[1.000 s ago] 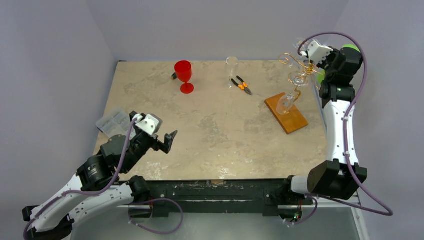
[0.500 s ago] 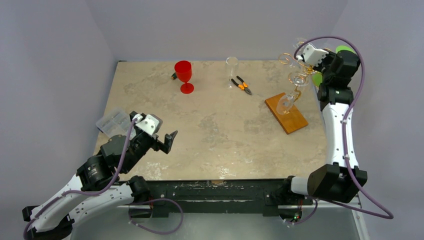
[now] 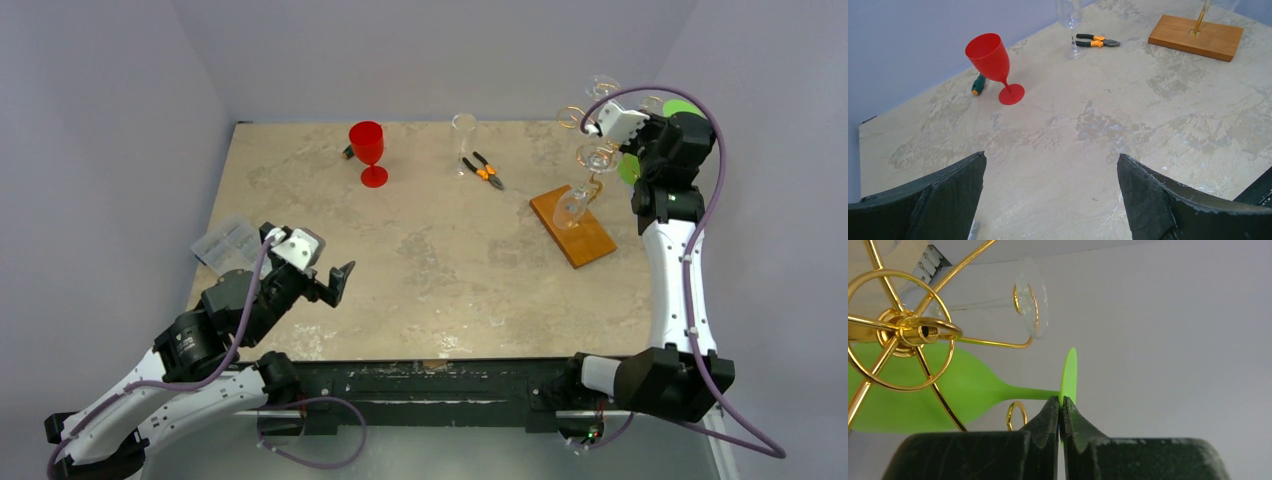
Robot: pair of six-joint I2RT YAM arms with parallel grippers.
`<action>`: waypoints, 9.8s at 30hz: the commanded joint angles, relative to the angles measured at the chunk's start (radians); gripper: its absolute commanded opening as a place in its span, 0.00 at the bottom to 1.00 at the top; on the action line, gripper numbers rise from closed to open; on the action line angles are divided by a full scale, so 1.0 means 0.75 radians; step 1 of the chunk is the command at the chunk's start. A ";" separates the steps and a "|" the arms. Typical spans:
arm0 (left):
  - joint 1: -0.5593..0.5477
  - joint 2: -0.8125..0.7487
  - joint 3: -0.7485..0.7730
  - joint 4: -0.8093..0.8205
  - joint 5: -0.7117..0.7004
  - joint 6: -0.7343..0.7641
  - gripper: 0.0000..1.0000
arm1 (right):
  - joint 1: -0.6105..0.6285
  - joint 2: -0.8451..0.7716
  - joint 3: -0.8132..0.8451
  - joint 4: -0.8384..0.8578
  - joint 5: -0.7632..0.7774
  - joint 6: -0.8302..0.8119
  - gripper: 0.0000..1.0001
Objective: Place the wine glass upside down on the wine glass rack
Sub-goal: Turn the wine glass upside down at the wine rack, then pick up the wine glass at the center of the board.
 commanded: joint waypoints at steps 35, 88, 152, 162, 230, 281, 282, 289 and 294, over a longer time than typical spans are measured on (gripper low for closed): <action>0.010 -0.028 -0.011 0.050 0.022 0.027 1.00 | -0.005 -0.136 0.052 -0.159 -0.022 -0.001 0.00; 0.014 -0.023 -0.020 0.058 0.019 0.030 1.00 | -0.164 -0.005 0.167 -0.231 -0.275 0.050 0.00; 0.020 -0.023 -0.020 0.058 0.027 0.029 1.00 | -0.099 -0.020 0.120 -0.340 -0.317 0.056 0.20; 0.021 -0.023 -0.019 0.057 0.027 0.029 1.00 | -0.085 -0.025 0.129 -0.353 -0.325 0.073 0.22; 0.086 0.057 -0.038 0.069 -0.065 0.017 1.00 | 0.022 -0.802 0.035 -1.452 -1.795 0.740 0.69; 1.166 1.589 1.199 -0.202 0.981 -0.871 0.96 | 0.046 -1.017 -0.766 -1.022 -1.643 0.616 0.73; 1.166 1.629 1.246 -0.240 0.964 -0.856 0.96 | 0.047 -1.018 -0.766 -1.018 -1.640 0.620 0.73; 1.163 1.841 1.508 -0.411 0.890 -0.793 0.93 | 0.049 -0.998 -0.773 -0.987 -1.622 0.645 0.74; 1.130 1.926 1.647 -0.458 0.773 -0.729 0.88 | 0.050 -0.988 -0.773 -0.980 -1.616 0.653 0.74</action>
